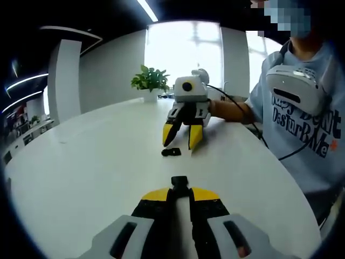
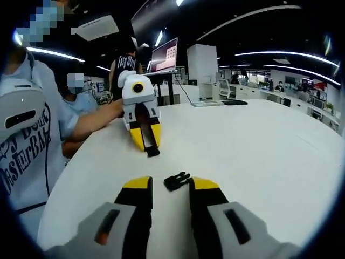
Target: Snap the two parts of the plastic buckle together until the buckle closes and remains connected.
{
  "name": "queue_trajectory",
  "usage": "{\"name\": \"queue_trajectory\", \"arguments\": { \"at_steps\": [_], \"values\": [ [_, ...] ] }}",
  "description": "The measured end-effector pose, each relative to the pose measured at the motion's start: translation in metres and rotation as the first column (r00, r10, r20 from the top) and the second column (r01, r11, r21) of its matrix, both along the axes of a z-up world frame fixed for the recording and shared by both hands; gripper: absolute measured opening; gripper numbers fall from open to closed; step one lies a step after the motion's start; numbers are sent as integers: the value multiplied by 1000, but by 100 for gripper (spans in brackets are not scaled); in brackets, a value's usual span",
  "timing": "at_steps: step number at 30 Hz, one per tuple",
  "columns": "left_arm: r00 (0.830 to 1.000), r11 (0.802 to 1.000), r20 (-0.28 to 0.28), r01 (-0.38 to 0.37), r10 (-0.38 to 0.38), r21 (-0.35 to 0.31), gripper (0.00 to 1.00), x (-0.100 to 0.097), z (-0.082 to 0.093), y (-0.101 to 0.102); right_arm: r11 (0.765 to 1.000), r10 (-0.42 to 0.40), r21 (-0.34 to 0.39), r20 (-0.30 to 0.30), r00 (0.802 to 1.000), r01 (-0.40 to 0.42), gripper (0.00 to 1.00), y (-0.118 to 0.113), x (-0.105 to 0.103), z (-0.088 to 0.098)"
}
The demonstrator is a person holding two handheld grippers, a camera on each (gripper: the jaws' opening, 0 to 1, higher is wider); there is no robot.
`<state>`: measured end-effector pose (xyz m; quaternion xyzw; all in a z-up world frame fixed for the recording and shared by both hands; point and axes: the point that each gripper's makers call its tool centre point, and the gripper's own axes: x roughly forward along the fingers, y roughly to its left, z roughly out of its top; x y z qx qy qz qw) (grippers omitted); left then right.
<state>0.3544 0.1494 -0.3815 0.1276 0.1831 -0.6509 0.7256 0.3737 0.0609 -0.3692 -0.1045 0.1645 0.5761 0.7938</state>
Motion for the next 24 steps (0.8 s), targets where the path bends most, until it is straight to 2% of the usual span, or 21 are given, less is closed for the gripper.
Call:
{"name": "queue_trajectory", "arguments": {
  "at_steps": [5,13,21,24],
  "values": [
    [1000,1000,-1,0,0,-1,12,1,0,0,999,7,-41,23,1000,-6,33,7,-2,-8],
    [1000,1000,4,0,0,3,12,1,-1,0,999,12,-52,54,998,-9,31,12,-2,-7],
    [1000,1000,5,-1,1,5,12,1,0,0,996,75,-53,87,993,-71,31,19,-12,-4],
    [1000,1000,4,-1,1,4,12,0,0,0,997,60,-65,110,992,-53,31,14,-8,-2]
  ]
}}
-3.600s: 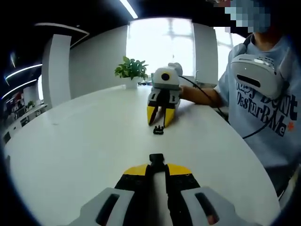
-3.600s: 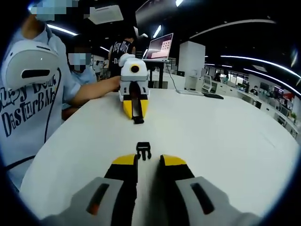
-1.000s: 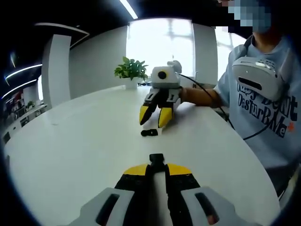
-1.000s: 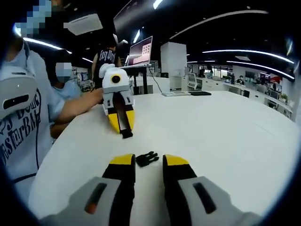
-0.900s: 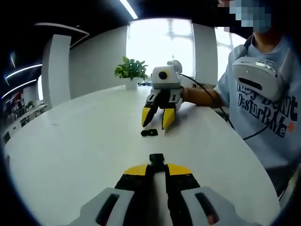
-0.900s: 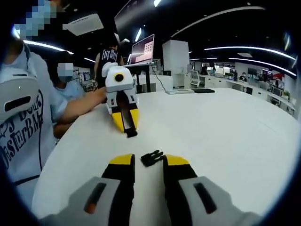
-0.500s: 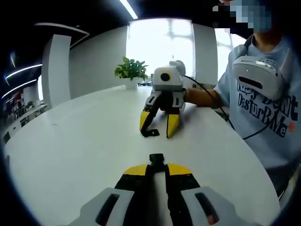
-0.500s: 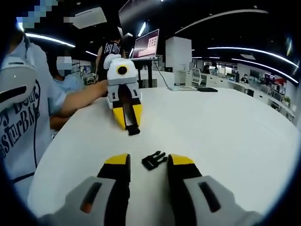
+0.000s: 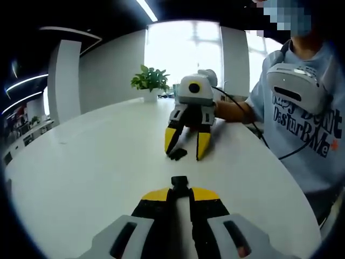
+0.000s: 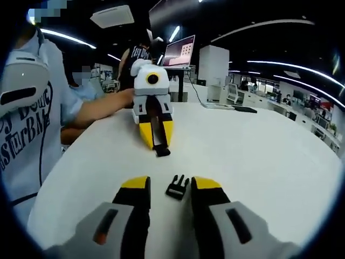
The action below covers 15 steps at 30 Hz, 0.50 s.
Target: Snap the two parts of the plastic buckle together until the buckle closes and remains connected.
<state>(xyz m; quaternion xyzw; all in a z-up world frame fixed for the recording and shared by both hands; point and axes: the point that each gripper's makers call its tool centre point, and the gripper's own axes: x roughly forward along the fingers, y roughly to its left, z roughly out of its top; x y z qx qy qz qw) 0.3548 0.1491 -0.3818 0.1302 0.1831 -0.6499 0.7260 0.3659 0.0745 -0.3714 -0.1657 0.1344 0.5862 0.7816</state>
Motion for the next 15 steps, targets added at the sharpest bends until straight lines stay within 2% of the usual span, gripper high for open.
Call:
{"name": "queue_trajectory", "arguments": {
  "at_steps": [3,6,15],
  "values": [
    [1000,1000,0,0,0,1,12,0,0,0,1000,-23,-5,-6,1000,23,28,-9,6,0],
    [1000,1000,0,1,-1,0,12,0,0,0,999,-31,12,-61,998,31,26,-12,4,-2],
    [1000,1000,0,0,0,0,12,0,0,-1,999,-52,4,-49,997,52,14,-17,8,-2]
  ]
}}
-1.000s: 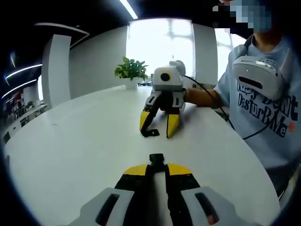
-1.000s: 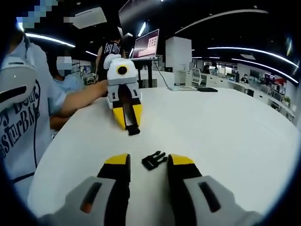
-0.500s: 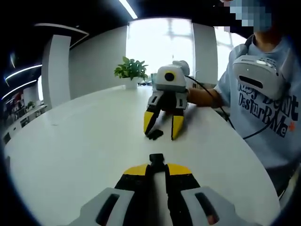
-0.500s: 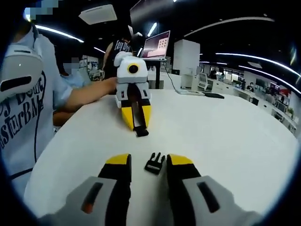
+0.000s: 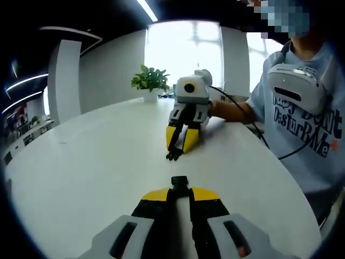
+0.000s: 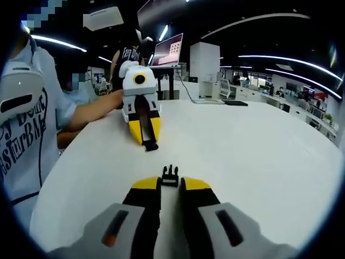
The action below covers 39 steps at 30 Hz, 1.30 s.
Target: Snap the two parts of the plastic buckle together until the buckle closes and remains connected.
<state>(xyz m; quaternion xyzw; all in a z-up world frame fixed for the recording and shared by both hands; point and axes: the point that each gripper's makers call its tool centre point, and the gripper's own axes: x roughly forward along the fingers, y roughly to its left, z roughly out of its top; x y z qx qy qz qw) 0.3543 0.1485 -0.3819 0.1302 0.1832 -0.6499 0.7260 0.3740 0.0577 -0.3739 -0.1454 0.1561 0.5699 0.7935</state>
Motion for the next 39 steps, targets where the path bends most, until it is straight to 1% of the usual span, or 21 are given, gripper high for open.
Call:
{"name": "queue_trajectory", "arguments": {
  "at_steps": [6,12,15,19,24,29,36,39],
  "values": [
    [1000,1000,2,1,-1,0,12,0,0,0,1000,18,-3,20,1000,-18,13,0,-2,0],
    [1000,1000,0,3,-3,-2,12,-1,0,0,1000,25,-1,26,999,-25,13,0,-2,1],
    [1000,1000,-4,9,-9,-10,12,-1,0,0,1000,20,-5,29,999,-19,13,-4,0,1],
    [1000,1000,-9,14,-14,-18,12,-1,0,-1,1000,19,15,9,1000,-20,12,-7,0,2],
    [1000,1000,1,16,-16,-11,12,-2,1,-3,998,48,49,-1,999,-48,12,0,-6,7],
    [999,999,2,40,-40,-20,12,-7,1,-10,996,69,54,-5,998,-68,12,4,-9,7],
    [998,998,0,57,-57,-31,12,-8,1,-13,990,128,64,-8,992,-127,12,14,-22,8],
    [998,997,3,66,-66,-31,12,-10,1,-14,988,137,73,-14,991,-135,12,18,-24,9]
  ]
}}
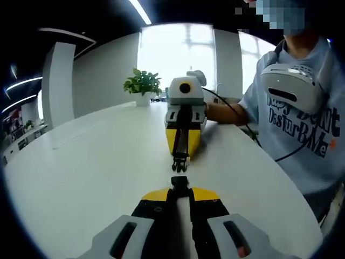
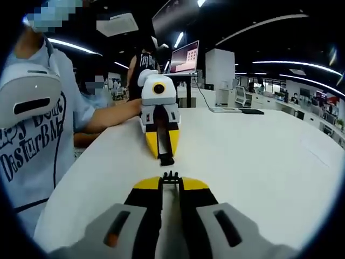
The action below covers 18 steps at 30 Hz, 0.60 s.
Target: Snap the two parts of the plastic buckle together until the buckle closes and remains connected.
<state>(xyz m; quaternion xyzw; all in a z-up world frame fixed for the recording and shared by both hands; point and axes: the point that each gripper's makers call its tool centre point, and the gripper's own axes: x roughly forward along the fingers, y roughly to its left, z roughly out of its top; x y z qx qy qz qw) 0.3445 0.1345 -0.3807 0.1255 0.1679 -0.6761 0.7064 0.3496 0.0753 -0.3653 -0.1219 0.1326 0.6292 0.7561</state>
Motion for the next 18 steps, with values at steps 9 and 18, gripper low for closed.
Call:
{"name": "queue_trajectory", "arguments": {
  "at_steps": [9,18],
  "values": [
    [1000,1000,1,19,-19,-3,12,-5,0,-3,1000,20,18,12,1000,-20,12,6,-4,3],
    [1000,1000,0,22,-22,-5,12,-6,0,-5,999,31,15,10,999,-31,12,7,-6,2]
  ]
}}
